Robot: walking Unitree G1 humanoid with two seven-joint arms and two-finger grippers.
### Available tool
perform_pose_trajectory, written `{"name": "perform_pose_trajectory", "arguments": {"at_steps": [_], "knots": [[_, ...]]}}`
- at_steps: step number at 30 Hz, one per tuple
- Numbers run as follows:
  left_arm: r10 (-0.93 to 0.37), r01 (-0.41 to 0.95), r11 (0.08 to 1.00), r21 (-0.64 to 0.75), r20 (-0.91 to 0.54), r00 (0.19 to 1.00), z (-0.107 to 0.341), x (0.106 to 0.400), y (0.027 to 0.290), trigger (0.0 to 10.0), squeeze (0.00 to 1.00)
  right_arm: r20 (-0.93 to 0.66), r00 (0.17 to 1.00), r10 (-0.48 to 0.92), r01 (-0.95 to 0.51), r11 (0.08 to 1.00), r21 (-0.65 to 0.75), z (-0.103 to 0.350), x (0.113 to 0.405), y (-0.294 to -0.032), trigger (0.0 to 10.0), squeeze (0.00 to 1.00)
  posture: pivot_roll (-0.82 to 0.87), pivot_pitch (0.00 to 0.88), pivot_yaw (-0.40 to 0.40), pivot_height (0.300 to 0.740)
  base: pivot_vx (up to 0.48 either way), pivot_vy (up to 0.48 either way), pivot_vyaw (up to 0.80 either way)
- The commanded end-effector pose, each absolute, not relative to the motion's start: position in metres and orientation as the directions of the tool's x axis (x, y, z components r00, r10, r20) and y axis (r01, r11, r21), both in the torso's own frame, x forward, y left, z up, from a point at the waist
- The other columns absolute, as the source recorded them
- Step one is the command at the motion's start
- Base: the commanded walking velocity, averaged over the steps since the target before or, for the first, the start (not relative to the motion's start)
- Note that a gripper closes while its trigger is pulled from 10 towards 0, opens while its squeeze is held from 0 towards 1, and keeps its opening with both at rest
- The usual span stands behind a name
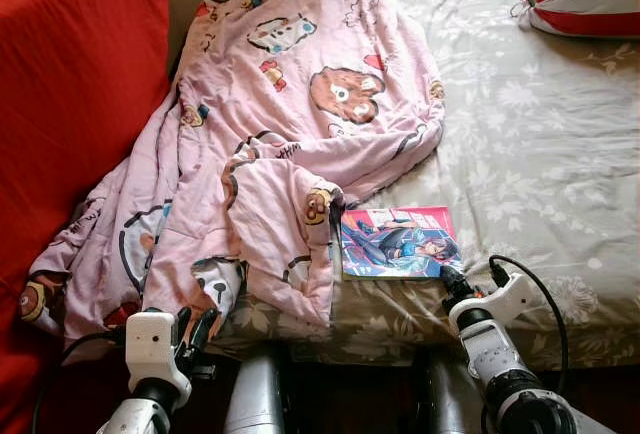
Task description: Clean up the room
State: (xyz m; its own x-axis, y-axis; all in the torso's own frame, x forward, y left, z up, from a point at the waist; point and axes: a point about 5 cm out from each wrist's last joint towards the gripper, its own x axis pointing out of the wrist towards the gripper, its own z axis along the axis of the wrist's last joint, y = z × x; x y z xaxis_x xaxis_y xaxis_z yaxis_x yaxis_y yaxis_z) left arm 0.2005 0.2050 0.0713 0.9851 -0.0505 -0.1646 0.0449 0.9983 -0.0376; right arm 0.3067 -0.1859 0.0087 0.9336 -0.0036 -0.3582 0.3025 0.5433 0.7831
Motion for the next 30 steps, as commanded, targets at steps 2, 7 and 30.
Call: {"name": "perform_pose_trajectory", "arguments": {"at_steps": [2,7,30], "knots": [[-0.035,0.033,0.999,-0.014,-0.196,0.98,0.065,0.198,0.209,10.0,0.0,-0.416,0.909,0.009,0.348,0.532,0.772,-0.007,0.293,-0.178,0.0,0.0,0.25,0.156,0.1,0.586,0.0,0.0,0.0],[-0.036,0.034,0.999,-0.018,-0.194,0.98,0.062,0.203,0.207,10.0,0.0,-0.448,0.892,-0.059,0.411,0.519,0.749,-0.019,0.277,-0.189,0.0,0.0,0.24,0.143,0.095,0.586,0.0,0.0,0.0],[-0.026,0.023,1.0,-0.017,-0.184,0.983,0.057,0.205,0.208,10.0,0.0,-0.235,0.964,0.122,0.143,0.508,0.85,0.0,0.293,-0.157,10.0,1.0,0.22,0.122,0.077,0.586,0.0,0.0,0.0]]}}
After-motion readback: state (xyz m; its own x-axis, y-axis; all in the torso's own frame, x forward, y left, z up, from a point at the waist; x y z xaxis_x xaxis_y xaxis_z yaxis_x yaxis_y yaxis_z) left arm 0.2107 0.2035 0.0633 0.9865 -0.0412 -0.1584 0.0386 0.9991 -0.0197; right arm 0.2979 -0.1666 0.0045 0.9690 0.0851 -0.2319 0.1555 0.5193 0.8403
